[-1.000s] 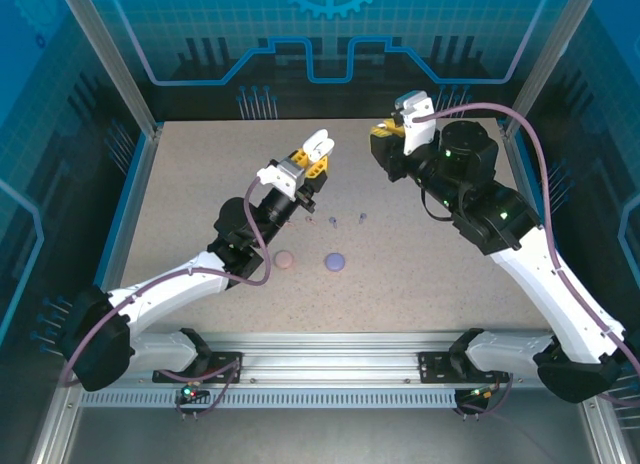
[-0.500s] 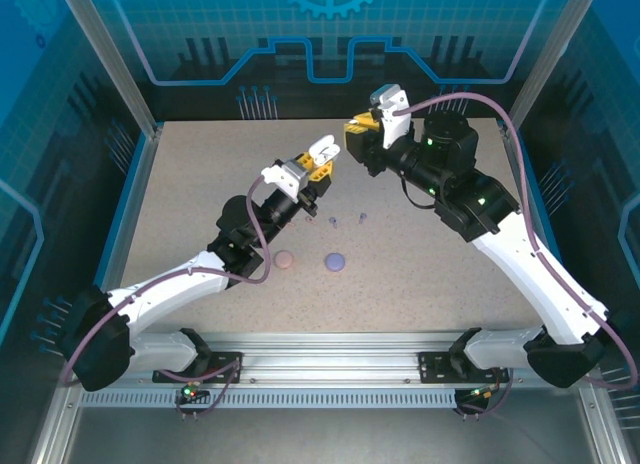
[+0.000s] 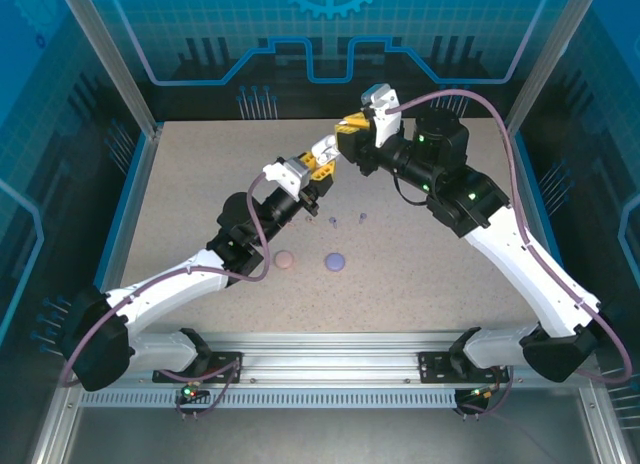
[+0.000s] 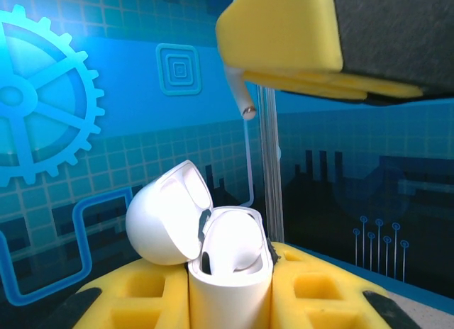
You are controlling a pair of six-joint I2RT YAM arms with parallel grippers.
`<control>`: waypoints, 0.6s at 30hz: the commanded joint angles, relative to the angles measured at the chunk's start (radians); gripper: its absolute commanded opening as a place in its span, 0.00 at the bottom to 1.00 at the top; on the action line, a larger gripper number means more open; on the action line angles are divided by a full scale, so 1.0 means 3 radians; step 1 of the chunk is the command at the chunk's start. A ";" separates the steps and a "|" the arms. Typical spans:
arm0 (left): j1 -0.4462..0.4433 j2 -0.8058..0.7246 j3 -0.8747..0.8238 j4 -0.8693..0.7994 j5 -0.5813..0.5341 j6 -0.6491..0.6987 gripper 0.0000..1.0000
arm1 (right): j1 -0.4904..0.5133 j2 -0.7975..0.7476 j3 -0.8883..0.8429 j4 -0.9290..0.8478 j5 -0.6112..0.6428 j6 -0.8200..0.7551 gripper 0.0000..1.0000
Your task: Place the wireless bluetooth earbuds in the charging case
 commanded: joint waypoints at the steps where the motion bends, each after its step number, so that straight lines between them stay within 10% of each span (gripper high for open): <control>1: -0.0026 -0.0007 0.0135 0.0068 0.0074 -0.0024 0.00 | -0.0016 0.0049 0.0079 0.0072 -0.0041 -0.0118 0.26; 18: -0.0030 -0.0039 0.0166 0.0045 0.0066 0.0015 0.00 | -0.0016 0.0032 -0.0138 0.0099 -0.0020 -0.0149 0.26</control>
